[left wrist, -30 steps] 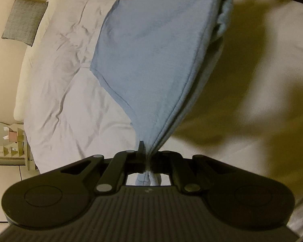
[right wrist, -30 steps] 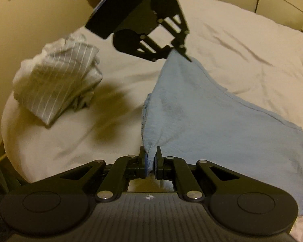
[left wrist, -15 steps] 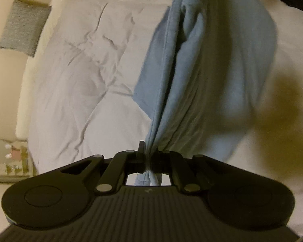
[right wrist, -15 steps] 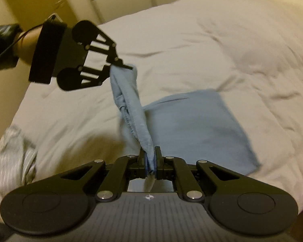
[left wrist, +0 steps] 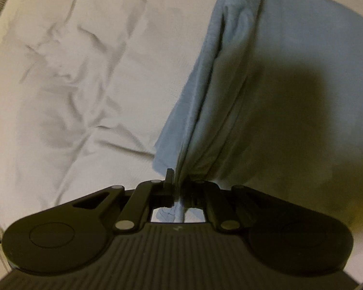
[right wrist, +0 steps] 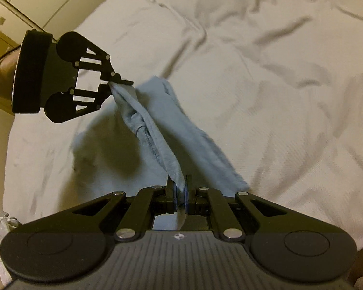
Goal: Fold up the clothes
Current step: 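Lift the strip end with both grippers and fold it over onto the strip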
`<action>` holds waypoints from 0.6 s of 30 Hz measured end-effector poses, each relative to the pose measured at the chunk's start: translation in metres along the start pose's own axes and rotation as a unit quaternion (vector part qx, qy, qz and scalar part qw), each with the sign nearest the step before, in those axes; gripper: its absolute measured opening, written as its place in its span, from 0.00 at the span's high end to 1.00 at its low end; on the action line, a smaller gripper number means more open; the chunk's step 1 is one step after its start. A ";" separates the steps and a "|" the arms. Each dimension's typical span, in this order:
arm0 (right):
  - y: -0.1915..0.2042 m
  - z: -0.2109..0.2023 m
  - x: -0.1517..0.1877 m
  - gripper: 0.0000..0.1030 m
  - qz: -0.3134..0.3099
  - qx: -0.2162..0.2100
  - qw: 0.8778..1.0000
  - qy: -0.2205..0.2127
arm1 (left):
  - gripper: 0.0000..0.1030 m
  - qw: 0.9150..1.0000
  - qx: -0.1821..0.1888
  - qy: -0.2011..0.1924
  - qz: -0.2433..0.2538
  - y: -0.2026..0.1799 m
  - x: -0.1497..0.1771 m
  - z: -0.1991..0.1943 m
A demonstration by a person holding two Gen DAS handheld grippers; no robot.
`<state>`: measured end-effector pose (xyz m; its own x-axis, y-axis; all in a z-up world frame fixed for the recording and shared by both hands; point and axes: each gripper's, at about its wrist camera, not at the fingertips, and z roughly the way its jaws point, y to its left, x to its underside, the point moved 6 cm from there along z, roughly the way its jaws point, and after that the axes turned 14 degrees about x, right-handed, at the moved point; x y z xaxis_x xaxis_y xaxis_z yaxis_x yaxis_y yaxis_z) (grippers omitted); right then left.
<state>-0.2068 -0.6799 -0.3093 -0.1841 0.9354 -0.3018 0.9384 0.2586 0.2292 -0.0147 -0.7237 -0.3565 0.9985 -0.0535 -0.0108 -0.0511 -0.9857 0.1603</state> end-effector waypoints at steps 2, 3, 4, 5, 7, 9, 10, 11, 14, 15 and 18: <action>-0.006 0.008 0.001 0.93 0.008 0.000 1.000 0.007 | 0.93 1.000 0.005 -0.003 -0.010 0.003 -0.001 0.011; -0.008 0.011 0.002 0.93 0.014 -0.002 1.000 0.010 | 0.91 1.000 0.007 -0.006 -0.017 0.006 -0.002 0.014; -0.011 0.012 0.003 0.92 0.019 -0.002 1.000 0.011 | 0.91 1.000 0.009 -0.012 -0.026 0.008 -0.002 0.015; -0.013 0.014 0.004 0.91 0.025 -0.003 1.000 0.012 | 0.88 0.999 0.011 -0.018 -0.034 0.010 -0.002 0.015; -0.017 0.013 0.006 0.85 0.046 -0.005 0.999 0.012 | 0.82 0.998 0.011 -0.030 -0.048 0.016 0.001 0.014; -0.022 0.012 0.007 0.83 0.067 -0.007 0.998 0.012 | 0.77 0.996 0.018 -0.046 -0.075 0.024 0.004 0.011; -0.023 0.011 0.010 0.82 0.079 -0.009 0.997 0.012 | 0.75 0.994 0.021 -0.054 -0.092 0.029 0.007 0.009; -0.024 0.009 0.012 0.81 0.091 -0.012 0.996 0.012 | 0.72 0.992 0.024 -0.062 -0.111 0.034 0.011 0.008; -0.026 0.006 0.015 0.79 0.111 -0.014 0.994 0.008 | 0.71 0.982 0.033 -0.081 -0.170 0.048 0.024 0.005; -0.027 0.004 0.017 0.79 0.118 -0.013 0.993 0.006 | 0.72 0.978 0.033 -0.086 -0.186 0.053 0.027 0.005; -0.029 0.003 0.021 0.79 0.133 -0.010 0.991 0.012 | 0.72 0.966 0.040 -0.101 -0.236 0.062 0.036 0.006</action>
<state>-0.2369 -0.6681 -0.3249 0.0629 0.9764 -0.2068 0.9489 0.0057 0.3155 0.0175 -0.7872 -0.3529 0.8872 0.3828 -0.2576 0.3995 -0.9166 0.0139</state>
